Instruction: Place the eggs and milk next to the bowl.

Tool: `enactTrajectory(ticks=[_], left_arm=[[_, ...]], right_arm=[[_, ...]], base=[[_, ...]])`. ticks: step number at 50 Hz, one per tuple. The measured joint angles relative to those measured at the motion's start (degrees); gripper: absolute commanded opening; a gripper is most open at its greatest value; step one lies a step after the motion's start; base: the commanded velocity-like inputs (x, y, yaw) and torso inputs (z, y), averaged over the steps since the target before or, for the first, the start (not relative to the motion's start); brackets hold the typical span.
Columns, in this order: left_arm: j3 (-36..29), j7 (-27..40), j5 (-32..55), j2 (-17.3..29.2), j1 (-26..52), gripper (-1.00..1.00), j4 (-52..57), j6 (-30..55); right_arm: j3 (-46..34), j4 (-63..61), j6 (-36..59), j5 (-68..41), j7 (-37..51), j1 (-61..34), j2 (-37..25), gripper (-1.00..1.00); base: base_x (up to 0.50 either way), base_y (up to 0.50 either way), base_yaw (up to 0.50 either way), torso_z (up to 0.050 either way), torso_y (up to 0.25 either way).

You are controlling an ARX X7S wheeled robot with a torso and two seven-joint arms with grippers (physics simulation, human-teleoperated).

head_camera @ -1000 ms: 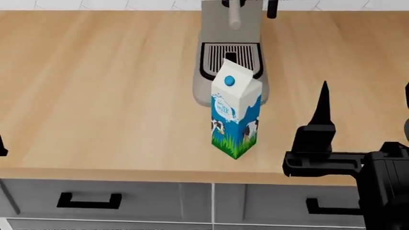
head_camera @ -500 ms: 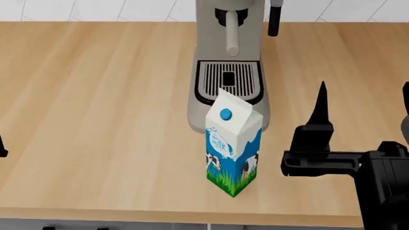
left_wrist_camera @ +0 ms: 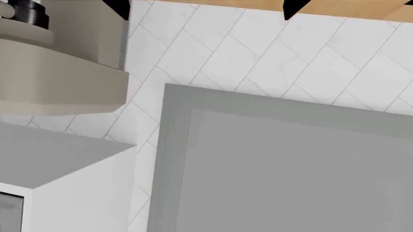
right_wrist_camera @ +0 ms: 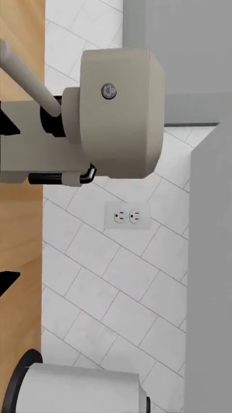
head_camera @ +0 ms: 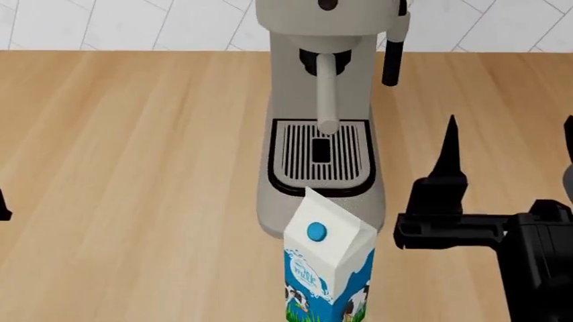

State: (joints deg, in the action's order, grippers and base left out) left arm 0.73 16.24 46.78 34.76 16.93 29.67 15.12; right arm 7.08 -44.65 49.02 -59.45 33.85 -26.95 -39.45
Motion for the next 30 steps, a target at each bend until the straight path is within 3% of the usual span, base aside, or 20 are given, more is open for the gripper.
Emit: enactTrajectory(ticks=[30], left_arm=[[-1.79,0.28,-0.31,-0.12,1.65,1.00,0.26,0.95]], right_arm=[[8.58,-3.03,-0.99,-13.54,-8.58,8.70,-6.31,1.00]], base=[[0.00,0.00,0.00,0.000,0.000]])
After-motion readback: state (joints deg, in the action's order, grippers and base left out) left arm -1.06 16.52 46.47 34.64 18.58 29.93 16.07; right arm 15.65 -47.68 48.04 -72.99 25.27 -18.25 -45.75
